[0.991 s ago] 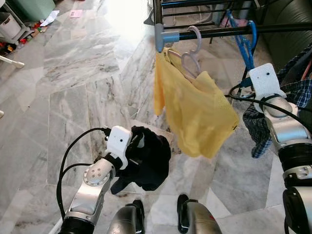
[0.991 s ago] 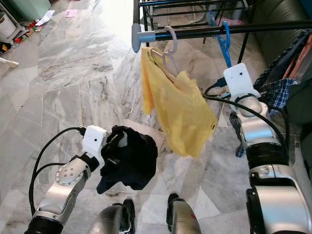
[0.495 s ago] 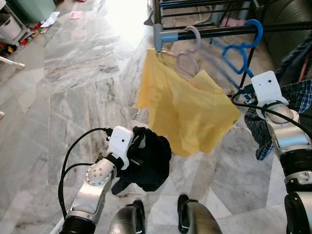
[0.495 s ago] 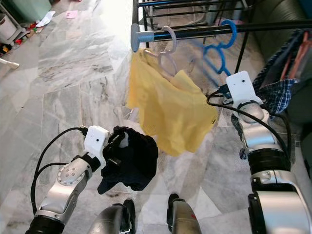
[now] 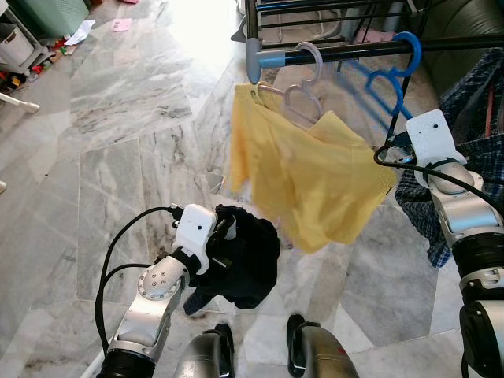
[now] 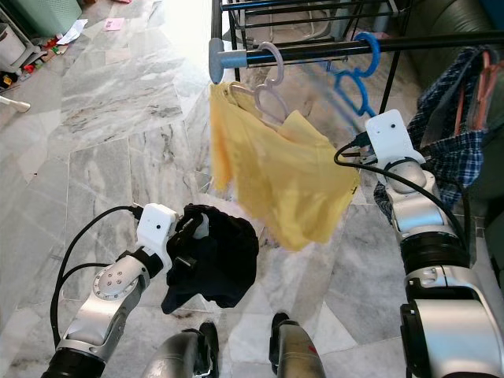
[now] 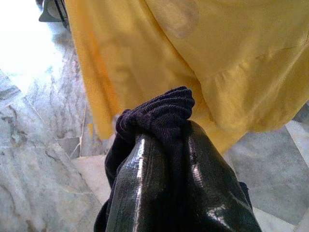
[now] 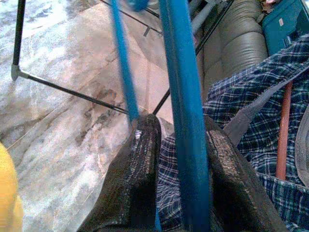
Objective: Hang hanger
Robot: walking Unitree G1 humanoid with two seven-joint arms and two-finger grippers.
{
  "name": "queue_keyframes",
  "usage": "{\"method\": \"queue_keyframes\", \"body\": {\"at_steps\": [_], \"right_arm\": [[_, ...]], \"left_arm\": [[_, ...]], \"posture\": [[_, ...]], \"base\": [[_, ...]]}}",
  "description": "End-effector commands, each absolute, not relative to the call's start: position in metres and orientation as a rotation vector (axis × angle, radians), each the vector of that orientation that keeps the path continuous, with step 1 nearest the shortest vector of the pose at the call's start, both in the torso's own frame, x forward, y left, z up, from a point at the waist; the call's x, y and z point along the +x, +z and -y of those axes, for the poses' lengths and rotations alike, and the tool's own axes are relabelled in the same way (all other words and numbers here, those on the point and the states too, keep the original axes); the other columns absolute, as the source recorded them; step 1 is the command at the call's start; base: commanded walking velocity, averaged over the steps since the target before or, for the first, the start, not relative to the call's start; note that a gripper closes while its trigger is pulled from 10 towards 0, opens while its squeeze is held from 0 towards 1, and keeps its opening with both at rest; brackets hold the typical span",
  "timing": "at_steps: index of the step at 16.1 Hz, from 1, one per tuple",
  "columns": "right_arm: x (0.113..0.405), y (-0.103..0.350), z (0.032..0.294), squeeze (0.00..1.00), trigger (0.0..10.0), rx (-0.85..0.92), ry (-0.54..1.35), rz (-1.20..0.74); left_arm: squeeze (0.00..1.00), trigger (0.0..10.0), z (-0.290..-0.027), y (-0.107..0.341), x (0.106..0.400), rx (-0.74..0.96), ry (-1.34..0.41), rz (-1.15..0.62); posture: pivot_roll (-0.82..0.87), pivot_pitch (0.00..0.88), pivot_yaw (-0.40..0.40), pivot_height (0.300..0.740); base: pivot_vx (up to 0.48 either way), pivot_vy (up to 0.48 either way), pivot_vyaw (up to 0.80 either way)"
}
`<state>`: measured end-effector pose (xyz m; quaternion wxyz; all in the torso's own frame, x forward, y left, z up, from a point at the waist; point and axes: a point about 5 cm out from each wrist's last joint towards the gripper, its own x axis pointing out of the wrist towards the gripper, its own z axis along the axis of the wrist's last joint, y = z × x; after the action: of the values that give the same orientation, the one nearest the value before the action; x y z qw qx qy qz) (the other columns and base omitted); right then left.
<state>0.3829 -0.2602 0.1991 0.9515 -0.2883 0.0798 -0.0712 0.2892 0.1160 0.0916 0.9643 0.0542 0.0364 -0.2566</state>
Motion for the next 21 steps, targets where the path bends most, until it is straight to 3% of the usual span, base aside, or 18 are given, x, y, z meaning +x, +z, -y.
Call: {"method": "queue_keyframes", "body": {"at_steps": [1,10,11,15,16,17,21], "right_arm": [[0.382,0.199,0.262,0.00,10.0,-0.594,-0.150,-0.167],[0.382,0.199,0.262,0.00,10.0,-0.594,-0.150,-0.167],[0.398,0.227,0.253,1.00,10.0,-0.599,-0.090,-0.111],[0.403,0.243,0.247,1.00,10.0,-0.565,-0.057,-0.074],[0.403,0.242,0.247,0.82,10.0,-0.559,-0.055,-0.074],[0.401,0.236,0.248,0.00,10.0,-0.529,-0.048,-0.084],[0.399,0.224,0.252,0.00,10.0,-0.523,-0.029,-0.116]], "left_arm": [[0.00,10.0,-0.119,0.085,0.285,0.115,-0.512,-0.091],[0.00,10.0,-0.119,0.085,0.285,0.115,-0.512,-0.091],[0.00,10.0,-0.120,0.085,0.284,0.119,-0.502,-0.095],[0.00,10.0,-0.122,0.084,0.283,0.123,-0.491,-0.099],[0.00,10.0,-0.122,0.084,0.282,0.123,-0.491,-0.100],[0.00,10.0,-0.121,0.084,0.282,0.120,-0.490,-0.100],[0.00,10.0,-0.120,0.084,0.282,0.117,-0.493,-0.100]], "posture": [[-0.09,0.267,0.113,0.740],[-0.09,0.267,0.113,0.740],[-0.08,0.266,0.096,0.740],[-0.08,0.266,0.092,0.740],[-0.08,0.266,0.091,0.740],[-0.08,0.266,0.092,0.740],[-0.08,0.265,0.090,0.740]], "base": [[0.000,0.000,0.00],[0.000,0.000,0.00],[0.000,0.000,0.00],[0.000,0.000,0.00],[0.000,0.000,0.00],[0.000,0.000,0.00],[0.000,0.000,0.00]]}}
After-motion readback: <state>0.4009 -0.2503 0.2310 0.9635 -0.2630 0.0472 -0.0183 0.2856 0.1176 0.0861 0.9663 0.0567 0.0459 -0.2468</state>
